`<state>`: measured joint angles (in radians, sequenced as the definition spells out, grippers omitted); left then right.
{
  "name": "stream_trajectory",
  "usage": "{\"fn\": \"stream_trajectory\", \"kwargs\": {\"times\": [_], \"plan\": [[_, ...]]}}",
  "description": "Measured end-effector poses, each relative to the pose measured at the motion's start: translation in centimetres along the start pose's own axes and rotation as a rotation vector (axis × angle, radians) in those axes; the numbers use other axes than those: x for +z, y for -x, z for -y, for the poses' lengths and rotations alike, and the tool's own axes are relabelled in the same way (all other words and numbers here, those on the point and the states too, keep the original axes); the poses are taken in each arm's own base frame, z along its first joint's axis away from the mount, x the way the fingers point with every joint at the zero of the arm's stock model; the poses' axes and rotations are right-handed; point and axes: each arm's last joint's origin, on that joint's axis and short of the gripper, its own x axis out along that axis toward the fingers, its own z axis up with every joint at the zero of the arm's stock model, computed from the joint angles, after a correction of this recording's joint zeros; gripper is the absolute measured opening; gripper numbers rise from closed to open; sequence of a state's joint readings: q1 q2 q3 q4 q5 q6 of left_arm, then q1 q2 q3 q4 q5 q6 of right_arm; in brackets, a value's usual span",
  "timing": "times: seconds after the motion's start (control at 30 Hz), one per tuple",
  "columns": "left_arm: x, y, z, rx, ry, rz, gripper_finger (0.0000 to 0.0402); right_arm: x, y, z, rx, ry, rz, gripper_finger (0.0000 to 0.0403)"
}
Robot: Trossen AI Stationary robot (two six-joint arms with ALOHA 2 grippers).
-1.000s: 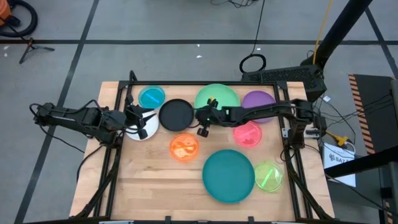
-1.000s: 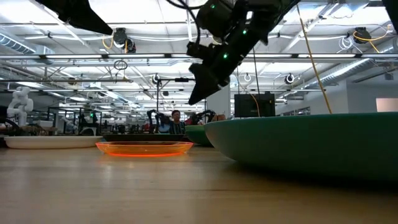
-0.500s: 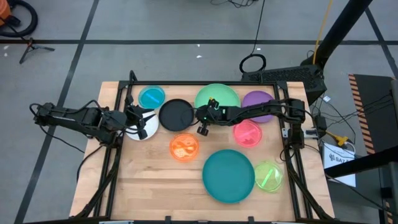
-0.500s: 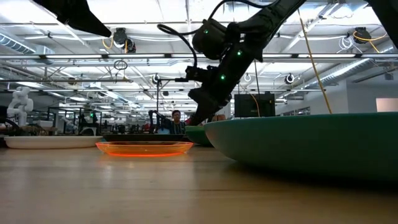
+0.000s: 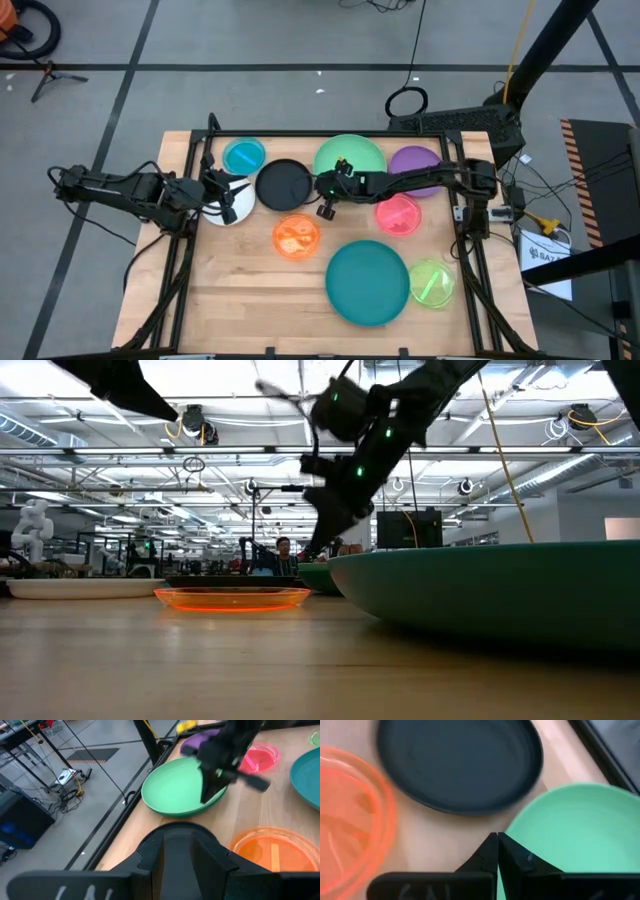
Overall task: Stack plastic plates
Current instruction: Stack the blue plate on top of the light green plate
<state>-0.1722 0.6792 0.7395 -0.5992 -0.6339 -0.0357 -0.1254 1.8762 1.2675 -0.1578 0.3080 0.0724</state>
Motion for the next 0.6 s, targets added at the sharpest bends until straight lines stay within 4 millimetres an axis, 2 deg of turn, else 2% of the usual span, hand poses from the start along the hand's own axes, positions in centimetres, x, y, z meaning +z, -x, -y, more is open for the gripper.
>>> {"fn": "stream_trajectory", "kwargs": {"times": [0.2, 0.33, 0.47, 0.6], "plan": [[0.0, 0.0, 0.0, 0.000, 0.001, -0.003, 0.0099, 0.8, 4.3, -1.8, 0.211, 0.021, 0.008, 0.0002], [0.0, 0.0, 0.0, 0.001, 0.003, -0.003, 0.0099, 0.2, 6.7, -3.2, 0.408, 0.042, -0.076, 0.0002], [0.0, 0.0, 0.0, 0.000, 0.013, -0.002, 0.0099, -1.1, 7.8, -4.7, 0.487, 0.079, -0.195, 0.0012], [0.0, 0.0, 0.0, 0.001, 0.017, -0.002, 0.0099, -2.1, 8.1, -5.9, 0.501, 0.117, -0.266, 0.0056]]}}
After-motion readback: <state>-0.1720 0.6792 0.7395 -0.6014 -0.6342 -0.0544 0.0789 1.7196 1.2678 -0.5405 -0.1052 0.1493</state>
